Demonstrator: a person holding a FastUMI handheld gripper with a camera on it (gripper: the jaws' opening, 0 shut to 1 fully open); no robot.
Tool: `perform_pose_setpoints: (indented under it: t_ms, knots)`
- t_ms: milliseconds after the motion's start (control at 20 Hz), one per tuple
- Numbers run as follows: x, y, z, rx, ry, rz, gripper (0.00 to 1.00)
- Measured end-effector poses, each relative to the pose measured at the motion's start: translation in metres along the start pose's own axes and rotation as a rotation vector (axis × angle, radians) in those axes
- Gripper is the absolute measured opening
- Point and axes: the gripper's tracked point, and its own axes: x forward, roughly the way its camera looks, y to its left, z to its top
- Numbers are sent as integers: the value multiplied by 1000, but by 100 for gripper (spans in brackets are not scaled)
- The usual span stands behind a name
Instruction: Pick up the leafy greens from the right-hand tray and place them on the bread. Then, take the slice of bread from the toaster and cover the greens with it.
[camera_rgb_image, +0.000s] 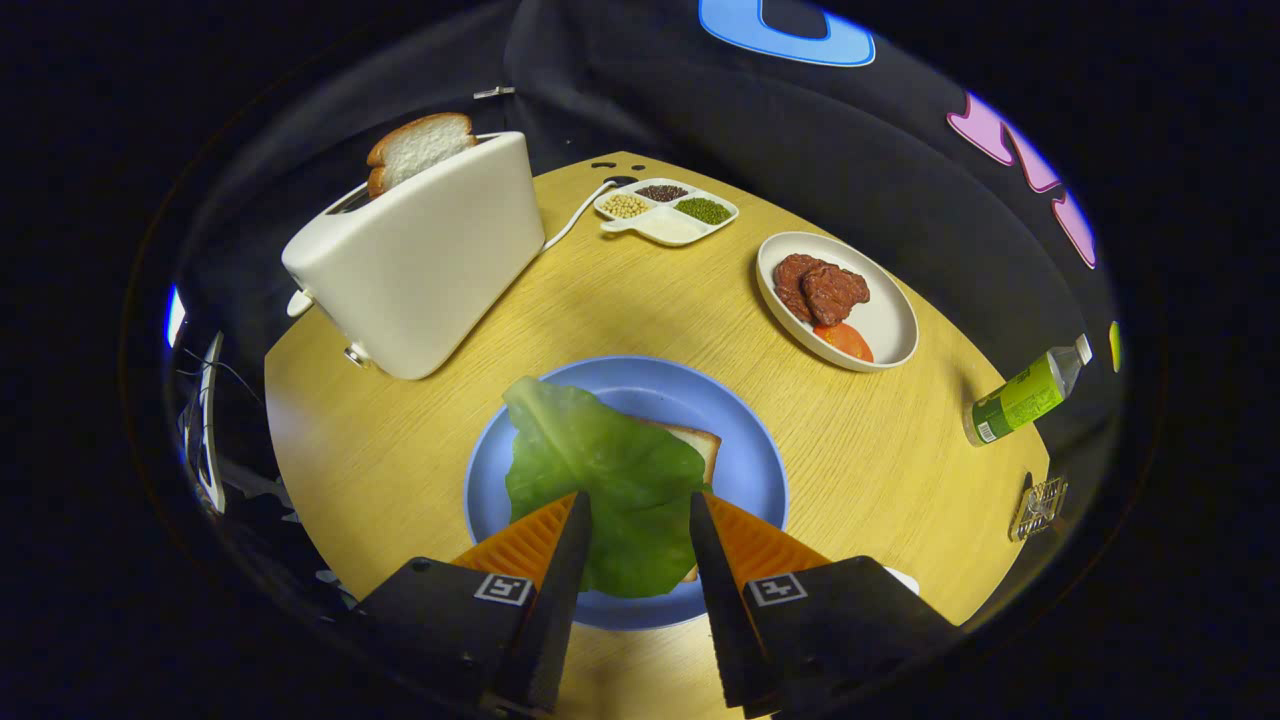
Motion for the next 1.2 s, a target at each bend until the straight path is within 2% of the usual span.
perform_pose_setpoints:
  t_ms: [50,100,200,350,700,1200]
  knots:
    - [-5,0,4,4,-20,-2,64]
    - [-10,0,9,8,-43,-2,75]
    - [-20,2,18,0,-80,-1,79]
    - [-38,12,42,20,-139,21,100]
    - [-77,40,138,21,-299,61,99]
    - [-66,113,229,-28,-370,128,99]
